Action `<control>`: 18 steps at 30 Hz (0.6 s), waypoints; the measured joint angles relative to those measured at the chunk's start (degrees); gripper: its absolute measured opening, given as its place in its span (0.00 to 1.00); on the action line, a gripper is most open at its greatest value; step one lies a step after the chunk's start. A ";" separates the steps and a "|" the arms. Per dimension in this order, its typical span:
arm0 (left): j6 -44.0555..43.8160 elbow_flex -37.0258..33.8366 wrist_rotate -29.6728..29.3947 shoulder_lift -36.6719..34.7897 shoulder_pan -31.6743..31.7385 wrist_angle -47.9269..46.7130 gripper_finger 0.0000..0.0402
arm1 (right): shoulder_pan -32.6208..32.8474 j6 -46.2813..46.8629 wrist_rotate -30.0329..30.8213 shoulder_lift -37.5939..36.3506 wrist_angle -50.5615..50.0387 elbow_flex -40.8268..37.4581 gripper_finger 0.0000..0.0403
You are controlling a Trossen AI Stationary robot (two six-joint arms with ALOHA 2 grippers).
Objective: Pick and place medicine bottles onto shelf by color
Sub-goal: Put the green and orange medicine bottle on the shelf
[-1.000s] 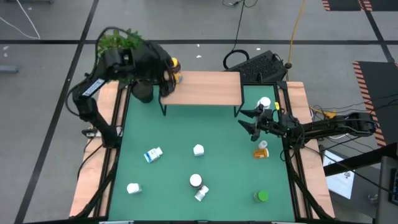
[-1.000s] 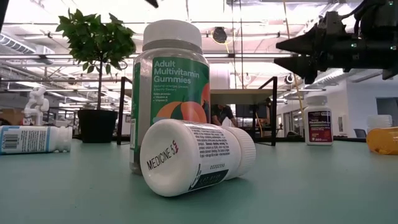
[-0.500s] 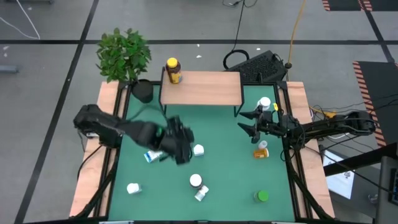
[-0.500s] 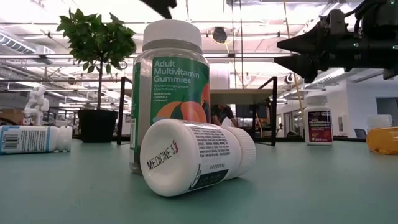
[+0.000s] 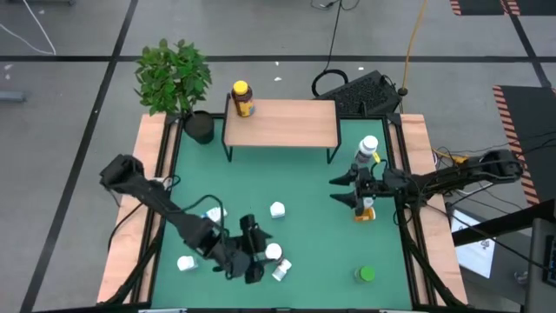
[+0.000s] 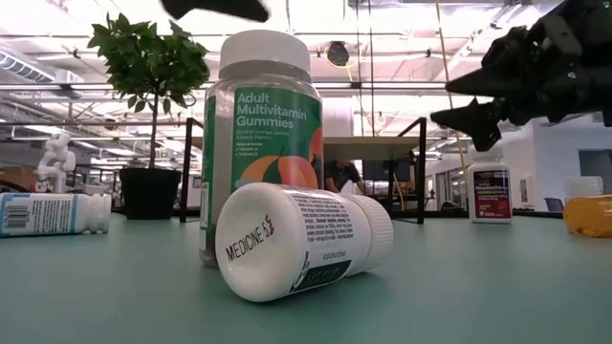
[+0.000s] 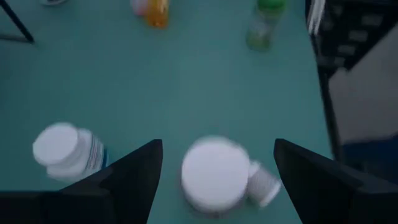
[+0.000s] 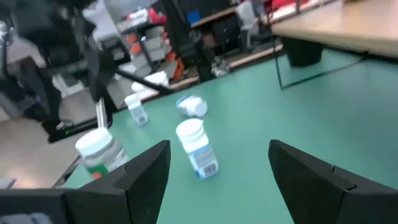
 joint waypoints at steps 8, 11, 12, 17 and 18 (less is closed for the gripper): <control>-0.18 -6.50 -3.25 0.01 -0.67 8.49 0.77 | 2.18 -3.37 6.53 -0.02 3.99 0.00 0.66; 0.48 -8.94 -2.61 1.23 -0.90 12.83 0.77 | 2.33 -3.42 6.37 -0.01 4.22 0.00 0.66; 0.89 -9.62 -2.43 1.74 -1.09 13.97 0.77 | 2.51 -3.42 6.37 -0.01 4.19 0.00 0.66; 4.00 -10.31 -2.25 4.82 -1.28 19.64 0.77 | 2.89 -4.33 6.39 -0.01 4.64 0.00 0.66; 4.97 -10.31 -2.27 5.47 -1.28 20.73 0.77 | 2.88 -4.89 6.40 0.00 4.68 0.00 0.66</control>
